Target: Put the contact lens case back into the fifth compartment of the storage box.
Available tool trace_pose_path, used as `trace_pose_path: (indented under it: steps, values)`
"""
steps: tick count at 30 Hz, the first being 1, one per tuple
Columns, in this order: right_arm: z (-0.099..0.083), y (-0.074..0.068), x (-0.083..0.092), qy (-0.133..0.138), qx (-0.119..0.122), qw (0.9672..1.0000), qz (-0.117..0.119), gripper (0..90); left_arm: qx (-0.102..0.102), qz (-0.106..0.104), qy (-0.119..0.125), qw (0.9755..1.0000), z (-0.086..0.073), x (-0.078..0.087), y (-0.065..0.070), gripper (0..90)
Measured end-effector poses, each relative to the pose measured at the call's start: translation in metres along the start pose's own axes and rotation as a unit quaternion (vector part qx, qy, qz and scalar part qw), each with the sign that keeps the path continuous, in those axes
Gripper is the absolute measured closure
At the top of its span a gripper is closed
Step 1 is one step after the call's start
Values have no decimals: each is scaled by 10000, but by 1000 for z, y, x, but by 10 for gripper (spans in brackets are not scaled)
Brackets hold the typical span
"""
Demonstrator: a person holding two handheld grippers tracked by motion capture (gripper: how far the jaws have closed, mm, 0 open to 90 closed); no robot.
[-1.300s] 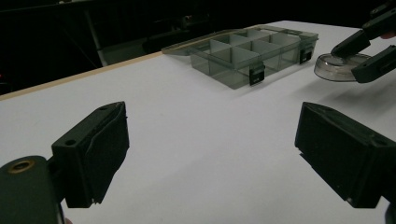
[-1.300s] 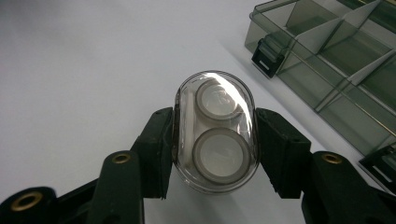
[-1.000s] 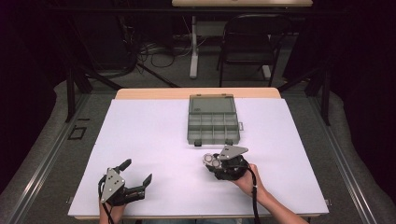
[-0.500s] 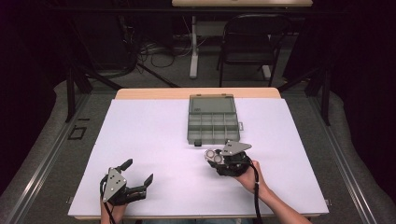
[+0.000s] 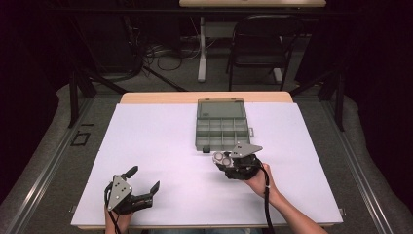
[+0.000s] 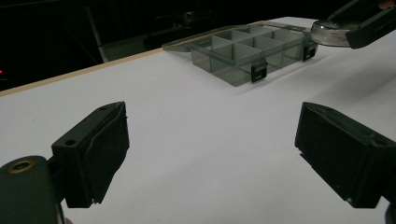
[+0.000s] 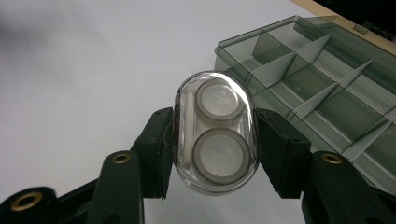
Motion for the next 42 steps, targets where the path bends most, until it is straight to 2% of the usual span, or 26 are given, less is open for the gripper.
trace_pose_path:
  steps: [15, 18, 25, 42]
  values:
    - [3, 2, -1, -11, 16, 10000, -8, 492, 21, 20, 85, 10000, 2, 3, -1, 100]
    - [9, 2, -5, 9, 65, 10000, 10, 492, 22, 24, 72, 10000, 2, 2, -2, 100]
    - [10, 1, -11, -50, 108, 9999, 24, 492, 18, 38, 90, 10000, 3, 4, -1, 100]
    - [24, 11, -21, -75, 134, 9999, -19, 492, 17, 93, 74, 9999, 2, 7, -3, 100]
Point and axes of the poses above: each handheld gripper's, and its own axes: x roughly backward along the jaws, z roughly out of its top, y roughly to its right, the point moved 10 cm from there along -x, roughly forward along the jaws, and after that the axes turned 8 degrees about y, right-handed, at the moved point
